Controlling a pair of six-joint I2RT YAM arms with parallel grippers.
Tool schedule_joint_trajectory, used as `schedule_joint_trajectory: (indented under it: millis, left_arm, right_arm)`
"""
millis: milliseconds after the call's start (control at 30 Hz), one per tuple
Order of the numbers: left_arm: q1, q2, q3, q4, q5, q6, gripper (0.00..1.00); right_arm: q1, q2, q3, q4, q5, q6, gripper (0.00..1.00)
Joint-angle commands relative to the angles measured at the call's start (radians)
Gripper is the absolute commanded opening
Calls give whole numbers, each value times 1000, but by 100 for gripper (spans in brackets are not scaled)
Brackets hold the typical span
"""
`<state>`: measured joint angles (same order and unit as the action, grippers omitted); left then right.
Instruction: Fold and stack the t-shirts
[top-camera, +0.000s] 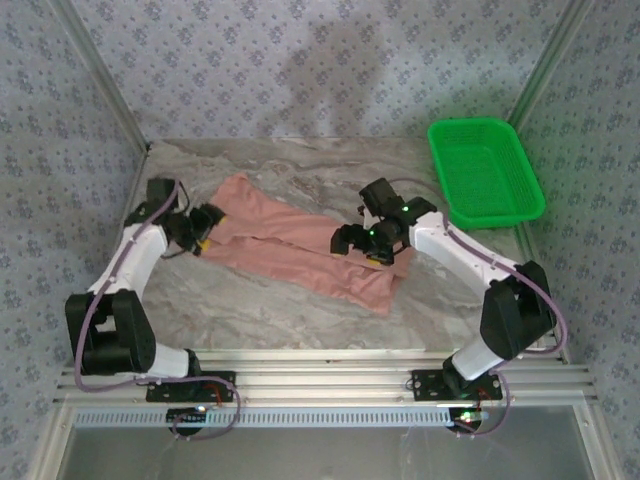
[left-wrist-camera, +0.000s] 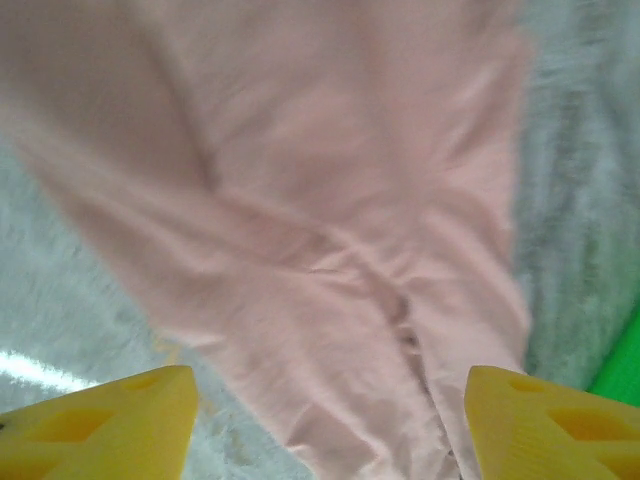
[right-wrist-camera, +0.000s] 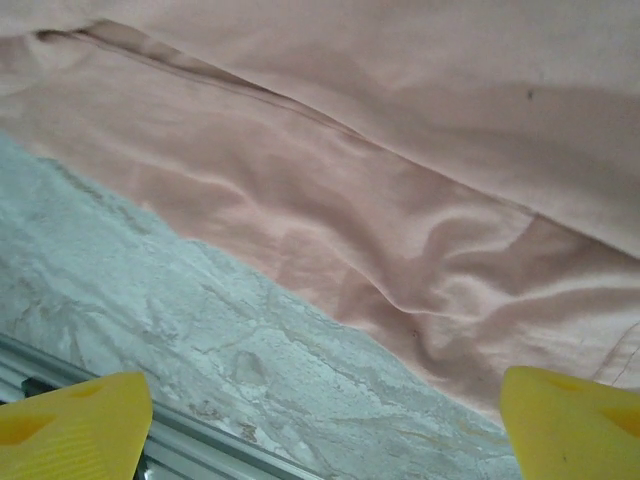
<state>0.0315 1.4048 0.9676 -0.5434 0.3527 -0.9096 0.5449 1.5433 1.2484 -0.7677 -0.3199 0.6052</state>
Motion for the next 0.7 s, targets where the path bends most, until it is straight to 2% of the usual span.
schedule_joint_trajectory:
  millis: [0, 167, 667]
  left_arm:
    - [-15, -15, -27, 140, -25, -173, 66]
    - [-27, 54, -21, 162, -75, -211, 59]
    - [-84, 268, -1, 330, -122, -318, 52]
  right_arm:
    - [-46, -19, 25, -51, -51, -134, 92]
    - [-82, -37, 18, -56, -71, -160, 92]
    - [-116, -90, -32, -33, -82, -148, 93]
